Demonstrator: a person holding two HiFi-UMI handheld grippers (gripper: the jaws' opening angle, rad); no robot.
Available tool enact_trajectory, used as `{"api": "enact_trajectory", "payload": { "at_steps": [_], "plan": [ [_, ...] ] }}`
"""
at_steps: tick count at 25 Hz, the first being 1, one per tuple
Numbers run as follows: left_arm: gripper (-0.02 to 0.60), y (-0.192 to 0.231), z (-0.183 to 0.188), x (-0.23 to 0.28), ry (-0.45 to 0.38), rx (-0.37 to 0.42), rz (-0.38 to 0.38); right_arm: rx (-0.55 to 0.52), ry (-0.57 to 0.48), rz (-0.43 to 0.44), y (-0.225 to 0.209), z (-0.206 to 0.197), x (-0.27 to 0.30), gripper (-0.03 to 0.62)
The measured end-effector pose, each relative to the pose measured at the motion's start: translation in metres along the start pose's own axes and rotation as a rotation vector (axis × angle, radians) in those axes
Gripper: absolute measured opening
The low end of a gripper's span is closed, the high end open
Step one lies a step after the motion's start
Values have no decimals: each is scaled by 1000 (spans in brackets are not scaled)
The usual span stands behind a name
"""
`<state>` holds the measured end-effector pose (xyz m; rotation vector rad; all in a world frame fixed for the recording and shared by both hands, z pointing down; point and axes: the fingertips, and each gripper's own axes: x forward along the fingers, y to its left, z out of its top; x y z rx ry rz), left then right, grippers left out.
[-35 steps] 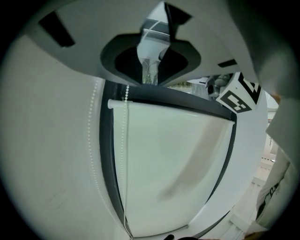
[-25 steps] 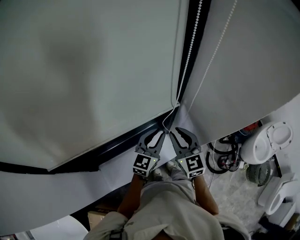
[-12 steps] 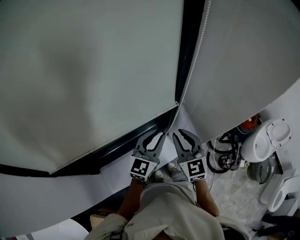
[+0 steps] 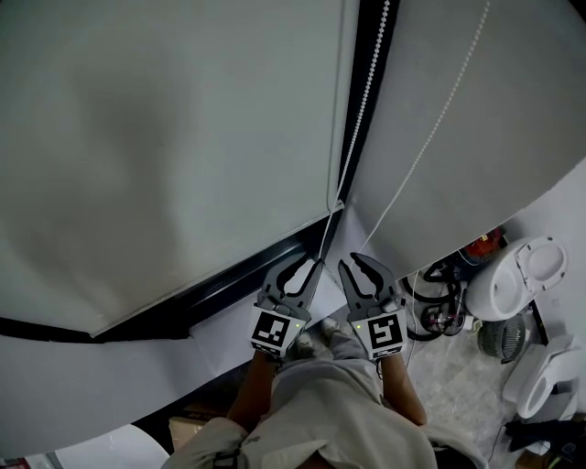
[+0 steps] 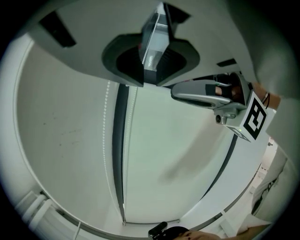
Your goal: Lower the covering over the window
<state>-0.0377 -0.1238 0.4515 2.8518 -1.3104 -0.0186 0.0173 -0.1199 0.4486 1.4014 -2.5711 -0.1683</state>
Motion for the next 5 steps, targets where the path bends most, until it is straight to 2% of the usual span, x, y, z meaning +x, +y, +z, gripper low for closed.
{"api": "enact_trajectory", "payload": {
  "at_steps": [5],
  "plan": [
    [86, -8, 9, 7, -15, 14, 11, 4, -6, 4, -10, 3, -6, 81]
  ]
}}
